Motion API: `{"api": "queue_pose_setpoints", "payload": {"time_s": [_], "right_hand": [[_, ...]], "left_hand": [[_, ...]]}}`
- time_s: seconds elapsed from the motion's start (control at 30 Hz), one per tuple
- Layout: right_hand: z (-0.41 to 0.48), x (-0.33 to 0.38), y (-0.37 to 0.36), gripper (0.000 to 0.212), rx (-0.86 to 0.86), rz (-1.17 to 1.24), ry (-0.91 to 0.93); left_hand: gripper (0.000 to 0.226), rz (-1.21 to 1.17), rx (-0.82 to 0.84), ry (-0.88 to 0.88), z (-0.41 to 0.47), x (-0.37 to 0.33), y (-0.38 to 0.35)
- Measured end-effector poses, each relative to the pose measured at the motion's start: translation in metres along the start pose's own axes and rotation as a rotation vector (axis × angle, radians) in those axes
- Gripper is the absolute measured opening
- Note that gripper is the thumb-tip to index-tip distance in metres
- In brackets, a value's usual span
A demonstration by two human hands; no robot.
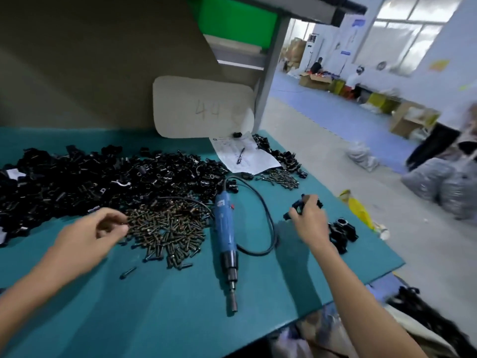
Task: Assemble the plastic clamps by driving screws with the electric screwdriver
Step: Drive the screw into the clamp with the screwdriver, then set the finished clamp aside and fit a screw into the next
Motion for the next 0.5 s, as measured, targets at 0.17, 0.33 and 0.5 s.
{"api": "queue_pose_setpoints", "payload": {"time_s": [0.17, 0.33, 0.5], "right_hand": [[0.034, -0.042, 0.009, 0.04, 0.038, -0.373, -0.077], [0.03, -0.07, -0.007, 0.071, 0.134, -0.547, -0.169], [0.047, -0.065, -0.017, 0.059, 0.009, -0.52, -0.071]], "left_hand": [[0.033, 0.071, -0.099, 0.074, -0.002, 0.045, 0.015], [0.022, 0.076, -0.214, 0.111, -0.018, 0.06, 0.023], [0.016, 0.004, -0.364, 0.181, -0.023, 0.058, 0.032]]}}
Point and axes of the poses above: each hand's wrist, its own z-axis towards the middle knuckle, its own y-axis out of the back of the hand, x = y × z, the point moved 3 cm from there along z, towards the middle knuckle, and after that the axes turned 7 degrees about -z, right-handed, at the moved point
